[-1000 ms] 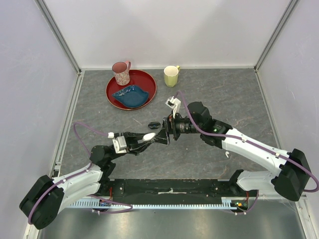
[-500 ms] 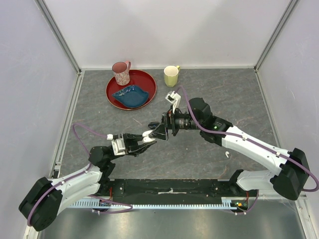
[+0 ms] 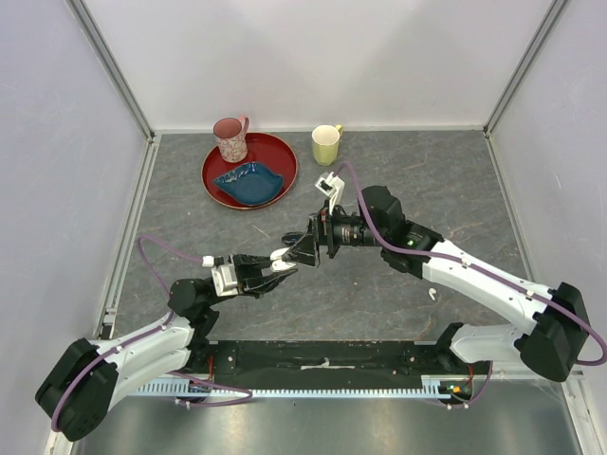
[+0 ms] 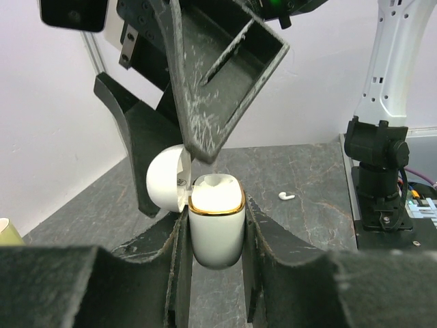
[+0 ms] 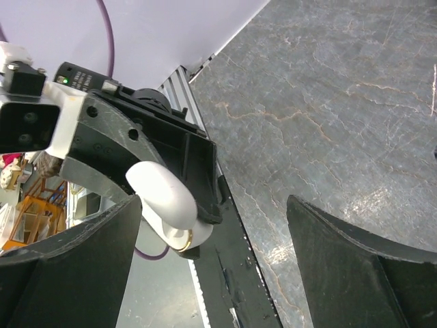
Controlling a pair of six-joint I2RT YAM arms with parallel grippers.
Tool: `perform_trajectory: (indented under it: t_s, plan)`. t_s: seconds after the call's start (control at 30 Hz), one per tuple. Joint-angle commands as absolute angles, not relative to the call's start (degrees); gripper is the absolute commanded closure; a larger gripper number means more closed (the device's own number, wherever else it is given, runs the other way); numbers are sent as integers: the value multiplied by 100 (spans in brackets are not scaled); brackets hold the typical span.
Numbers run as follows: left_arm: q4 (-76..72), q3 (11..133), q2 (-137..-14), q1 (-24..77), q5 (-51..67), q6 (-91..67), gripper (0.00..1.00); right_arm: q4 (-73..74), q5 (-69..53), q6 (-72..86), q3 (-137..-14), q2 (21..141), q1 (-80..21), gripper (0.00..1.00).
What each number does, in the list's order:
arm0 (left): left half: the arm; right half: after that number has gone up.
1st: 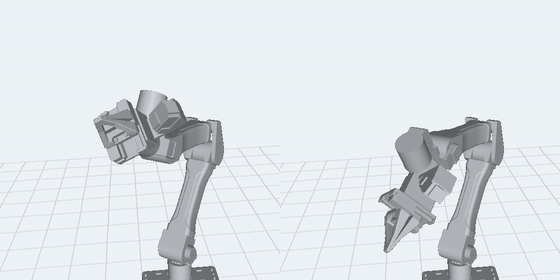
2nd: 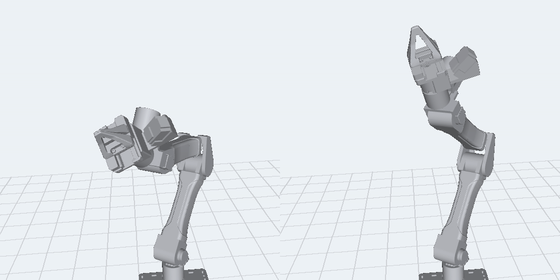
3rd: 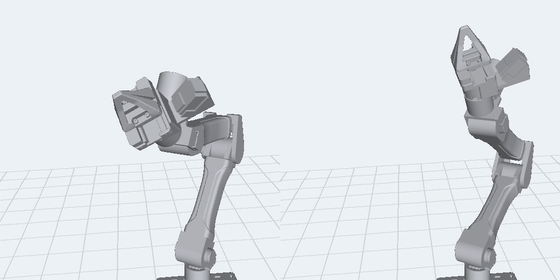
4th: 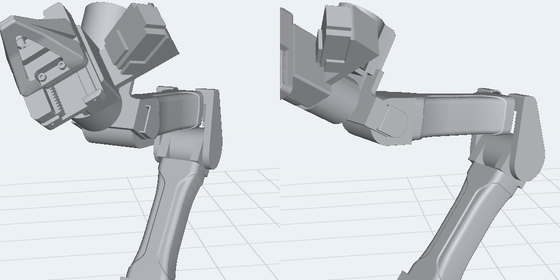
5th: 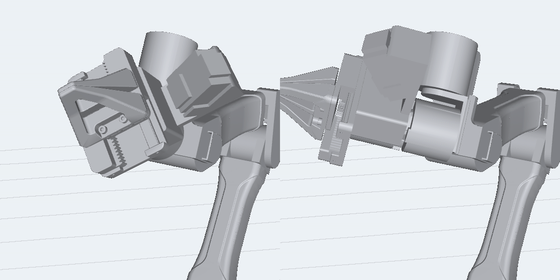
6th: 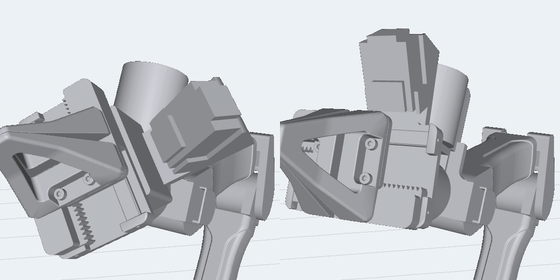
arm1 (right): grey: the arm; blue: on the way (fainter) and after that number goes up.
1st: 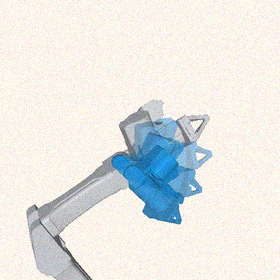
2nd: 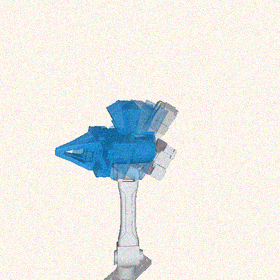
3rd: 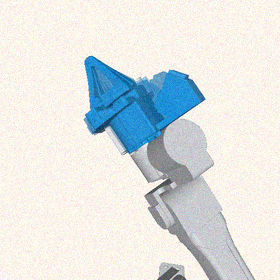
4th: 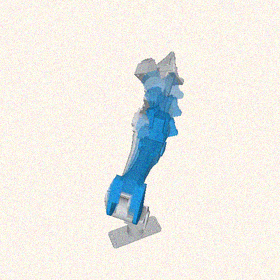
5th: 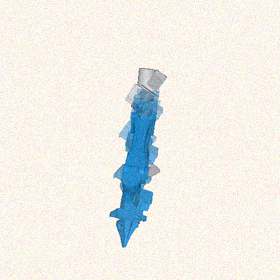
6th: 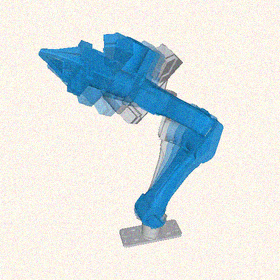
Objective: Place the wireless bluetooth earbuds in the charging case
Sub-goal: Open the charging case.
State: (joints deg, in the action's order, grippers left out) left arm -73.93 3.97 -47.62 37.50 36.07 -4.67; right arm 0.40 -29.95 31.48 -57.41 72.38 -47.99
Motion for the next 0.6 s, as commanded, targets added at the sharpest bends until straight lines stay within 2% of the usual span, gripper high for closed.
perform_trajectory:
  t_s: [0.0, 0.23, 0.33, 0.4, 0.43, 0.5, 0.57]
  plan:
    - [-8578, 483, -4781, 3779, 3463, -404, 98, -378, -3129, 3146, -5941, 6882, -4772, 6]
    - [-8587, 457, -4808, 3779, 3402, -404, 98, -361, -3156, 3164, -5915, 6663, -4737, 6]
    - [-8587, 448, -4764, 3779, 3366, -396, 98, -212, -2683, 3156, -5801, 6374, -4562, 6]
    - [-8578, 431, -4694, 3779, 3366, -396, 98, 321, -2139, 3155, -5705, 6032, -4124, 7]
    - [-8561, 431, -4659, 3771, 3358, -396, 98, 551, -1466, 3181, -5687, 5934, -3913, 9]
    - [-8447, 431, -4579, 3779, 3358, -378, 98, 1435, -821, 3295, -5643, 5784, -3106, 16]
    - [-8359, 431, -4439, 3779, 3358, -352, 98, 2071, -178, 3313, -5616, 5809, -2221, 18]
